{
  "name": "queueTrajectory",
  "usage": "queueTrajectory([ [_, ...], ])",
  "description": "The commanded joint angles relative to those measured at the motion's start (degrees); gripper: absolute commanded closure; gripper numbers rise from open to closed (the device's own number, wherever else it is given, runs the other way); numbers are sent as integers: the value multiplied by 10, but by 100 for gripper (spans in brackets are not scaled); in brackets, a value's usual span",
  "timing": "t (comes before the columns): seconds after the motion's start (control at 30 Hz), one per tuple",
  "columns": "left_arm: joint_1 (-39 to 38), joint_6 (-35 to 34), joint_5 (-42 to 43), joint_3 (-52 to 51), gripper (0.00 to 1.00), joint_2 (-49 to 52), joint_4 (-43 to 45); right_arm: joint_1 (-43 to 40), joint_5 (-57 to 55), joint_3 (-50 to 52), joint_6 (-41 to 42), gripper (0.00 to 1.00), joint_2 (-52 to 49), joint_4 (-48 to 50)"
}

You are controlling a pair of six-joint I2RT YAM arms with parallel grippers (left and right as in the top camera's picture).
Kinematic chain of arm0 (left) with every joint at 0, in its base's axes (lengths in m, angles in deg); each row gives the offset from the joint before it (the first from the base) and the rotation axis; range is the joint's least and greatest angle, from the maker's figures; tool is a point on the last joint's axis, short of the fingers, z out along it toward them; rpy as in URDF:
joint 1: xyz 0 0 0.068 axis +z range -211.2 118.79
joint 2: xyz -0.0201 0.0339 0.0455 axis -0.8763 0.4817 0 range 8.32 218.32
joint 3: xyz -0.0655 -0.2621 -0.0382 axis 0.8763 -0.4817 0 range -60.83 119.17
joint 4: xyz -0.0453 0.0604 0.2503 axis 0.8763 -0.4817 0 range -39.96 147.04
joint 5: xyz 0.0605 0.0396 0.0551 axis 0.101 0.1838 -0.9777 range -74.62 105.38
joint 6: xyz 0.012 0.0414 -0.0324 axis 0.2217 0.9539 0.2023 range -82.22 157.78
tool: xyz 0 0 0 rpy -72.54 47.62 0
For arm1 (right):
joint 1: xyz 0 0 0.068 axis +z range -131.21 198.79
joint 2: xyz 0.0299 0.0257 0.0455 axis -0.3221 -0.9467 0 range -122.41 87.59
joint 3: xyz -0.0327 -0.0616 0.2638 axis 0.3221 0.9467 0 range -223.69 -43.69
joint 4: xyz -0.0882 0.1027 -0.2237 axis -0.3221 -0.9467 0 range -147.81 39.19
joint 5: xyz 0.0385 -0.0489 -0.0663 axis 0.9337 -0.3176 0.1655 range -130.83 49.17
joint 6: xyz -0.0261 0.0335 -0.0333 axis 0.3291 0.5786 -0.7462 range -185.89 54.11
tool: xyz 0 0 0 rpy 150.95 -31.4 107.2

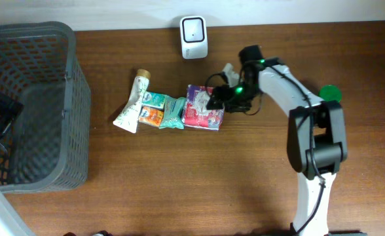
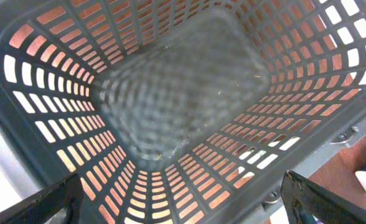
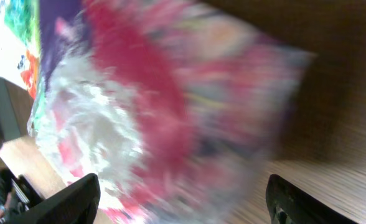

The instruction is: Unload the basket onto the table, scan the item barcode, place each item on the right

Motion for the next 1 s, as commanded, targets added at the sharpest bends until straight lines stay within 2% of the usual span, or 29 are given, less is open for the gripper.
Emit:
queueTrajectory([
  [0.0, 3, -3, 0, 1, 1, 0, -1, -41, 2, -13, -9, 19, 0, -47],
  [0.13, 3, -3, 0, 1, 1, 0, -1, -12, 36, 5, -4, 19, 0, -33],
  [0.2, 3, -3, 0, 1, 1, 0, -1, 5, 34, 24, 34, 26, 0, 13],
  [0.23, 3, -3, 0, 1, 1, 0, -1, 9, 27, 38, 36, 44, 0, 30],
  [0.27, 3, -3, 0, 1, 1, 0, -1, 9, 24, 52, 26, 89, 0, 43],
  [0.3, 3, -3, 0, 1, 1, 0, -1, 8, 23, 53, 21, 96, 0, 42],
  [0.4, 3, -3, 0, 1, 1, 0, -1, -2, 13, 16, 21, 96, 2, 7],
  [0.43, 3, -3, 0, 1, 1, 0, -1, -5, -42, -25, 21, 96, 4, -41],
  [0.53, 3, -3, 0, 1, 1, 0, -1, -2, -342, -214, 33, 96, 7, -236],
  [0.6, 3, -3, 0, 1, 1, 0, -1, -2, -512, -278, 110, 96, 7, -321],
  [0.63, 3, -3, 0, 1, 1, 0, -1, -2, -567, -284, 157, 96, 7, -351],
  [0.73, 3, -3, 0, 1, 1, 0, -1, 5, -637, -229, 163, 96, 1, -342],
  [0.8, 3, -3, 0, 1, 1, 0, -1, 22, -621, -173, 163, 96, 1, -311],
  [0.87, 3, -3, 0, 1, 1, 0, -1, 54, -596, -169, 162, 78, 1, -295],
  [0.9, 3, -3, 0, 1, 1, 0, -1, 91, -567, -169, 159, 49, 1, -272],
  [0.93, 3, -3, 0, 1, 1, 0, -1, 120, -521, -169, 156, 38, 1, -249],
  [0.97, 3, -3, 0, 1, 1, 0, -1, 149, -466, -170, 156, 33, 1, -223],
])
